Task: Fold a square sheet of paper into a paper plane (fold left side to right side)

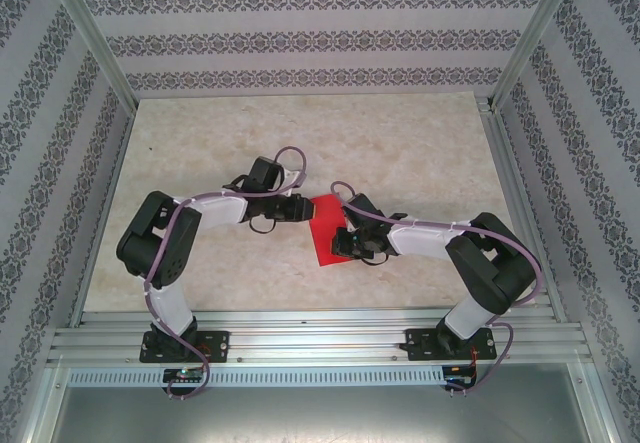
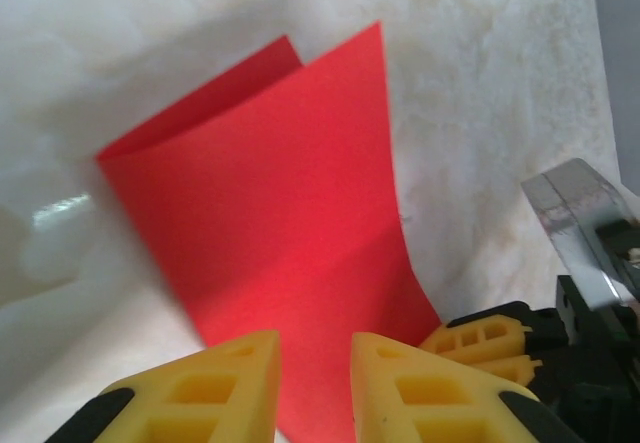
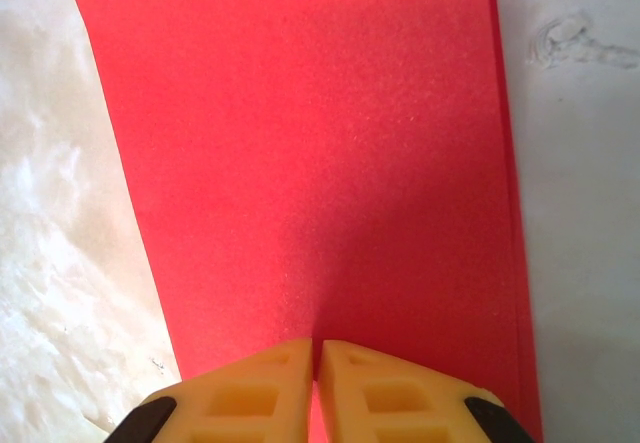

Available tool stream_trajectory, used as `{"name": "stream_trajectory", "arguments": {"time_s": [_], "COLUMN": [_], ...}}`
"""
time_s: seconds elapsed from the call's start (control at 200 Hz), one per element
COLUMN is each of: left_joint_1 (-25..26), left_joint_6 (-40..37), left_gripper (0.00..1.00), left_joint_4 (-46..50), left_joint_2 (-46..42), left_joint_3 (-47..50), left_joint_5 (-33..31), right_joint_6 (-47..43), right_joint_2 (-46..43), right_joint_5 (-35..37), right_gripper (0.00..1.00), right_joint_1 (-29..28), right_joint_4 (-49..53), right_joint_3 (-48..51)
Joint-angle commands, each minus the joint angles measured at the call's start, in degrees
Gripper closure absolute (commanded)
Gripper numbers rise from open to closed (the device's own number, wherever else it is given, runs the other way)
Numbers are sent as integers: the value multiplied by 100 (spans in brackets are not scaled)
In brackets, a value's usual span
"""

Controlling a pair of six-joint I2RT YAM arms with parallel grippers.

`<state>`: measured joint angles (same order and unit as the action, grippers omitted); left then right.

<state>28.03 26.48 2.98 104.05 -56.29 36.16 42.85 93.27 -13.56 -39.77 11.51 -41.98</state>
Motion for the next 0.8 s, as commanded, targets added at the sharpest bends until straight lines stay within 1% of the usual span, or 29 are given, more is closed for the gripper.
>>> {"name": "stream_trajectory", "arguments": {"time_s": [0.0,0.2,0.434,0.659,0.794], "left_joint_1": [76,116,114,110,111], "left_joint_6": [149,-77,-404,-547,-627], "left_gripper": [74,74,75,75,75], "left_joint_4": [-369,-86,214,76,200], "left_joint_2": [260,632,850,1064,1133], "left_joint_3": [-139,-474,-667,-645,-729], "left_joint_5": [136,-154,-671,-904,-1248], "right_joint_6": [-136,-142,-172,-171,-180], "right_joint_2": [356,350,367,367,359], "right_joint_5": [407,416,475,470,477], "right_gripper": [87,87,87,87,87], "right_joint_1": [-78,-90,-94,-109,-107], "right_joint_4": [644,684,779,793,834], "right_joint_3": [163,163,115,120,129]}}
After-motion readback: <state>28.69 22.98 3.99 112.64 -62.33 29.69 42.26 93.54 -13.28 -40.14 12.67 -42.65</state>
